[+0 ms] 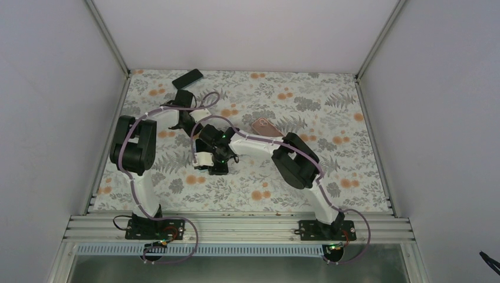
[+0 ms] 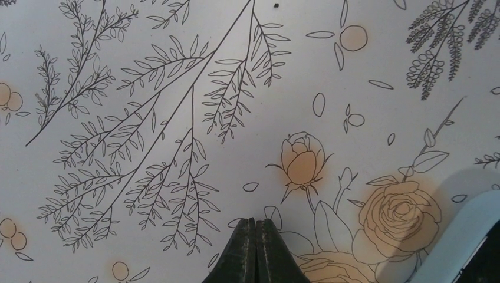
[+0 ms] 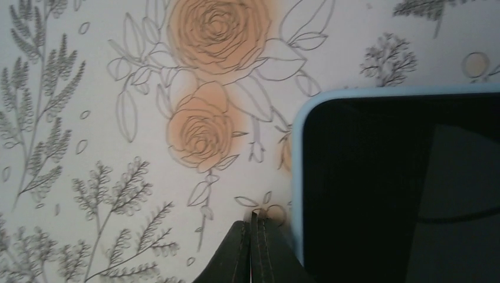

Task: Take the phone out of the phone case
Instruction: Pick up the phone at the center of the board.

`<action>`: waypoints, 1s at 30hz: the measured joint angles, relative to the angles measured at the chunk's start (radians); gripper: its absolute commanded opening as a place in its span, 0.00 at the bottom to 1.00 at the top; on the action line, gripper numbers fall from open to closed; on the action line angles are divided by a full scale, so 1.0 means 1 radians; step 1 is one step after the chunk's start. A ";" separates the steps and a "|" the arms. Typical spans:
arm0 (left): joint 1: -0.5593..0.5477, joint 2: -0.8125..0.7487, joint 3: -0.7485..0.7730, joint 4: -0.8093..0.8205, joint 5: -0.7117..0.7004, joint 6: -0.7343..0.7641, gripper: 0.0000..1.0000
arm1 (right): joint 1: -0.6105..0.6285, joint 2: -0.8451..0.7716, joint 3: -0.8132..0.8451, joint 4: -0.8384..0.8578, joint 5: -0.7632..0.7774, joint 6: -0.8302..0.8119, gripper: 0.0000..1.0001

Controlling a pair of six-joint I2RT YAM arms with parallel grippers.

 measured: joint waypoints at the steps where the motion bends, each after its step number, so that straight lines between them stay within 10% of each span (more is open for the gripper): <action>1: 0.000 -0.002 -0.005 0.005 0.005 0.002 0.02 | -0.003 0.000 -0.002 0.013 0.006 0.003 0.05; 17: -0.037 -0.102 -0.140 0.019 0.050 0.024 0.02 | -0.160 -0.153 -0.206 0.097 0.186 -0.018 0.27; 18: -0.037 -0.107 -0.142 0.005 0.055 0.021 0.06 | -0.163 -0.158 -0.206 0.088 0.188 -0.021 0.34; 19: -0.034 -0.111 -0.142 -0.010 0.062 0.018 0.16 | -0.163 -0.168 -0.206 0.077 0.190 -0.029 0.86; 20: -0.032 -0.114 -0.142 -0.024 0.070 0.016 0.29 | -0.162 -0.178 -0.206 0.071 0.188 -0.035 0.98; 24: -0.008 -0.129 -0.140 -0.071 0.084 -0.005 0.82 | -0.162 -0.220 -0.191 0.026 0.159 -0.042 1.00; 30: 0.058 -0.170 -0.095 -0.113 0.092 -0.044 1.00 | -0.169 -0.201 -0.038 -0.048 0.074 -0.029 1.00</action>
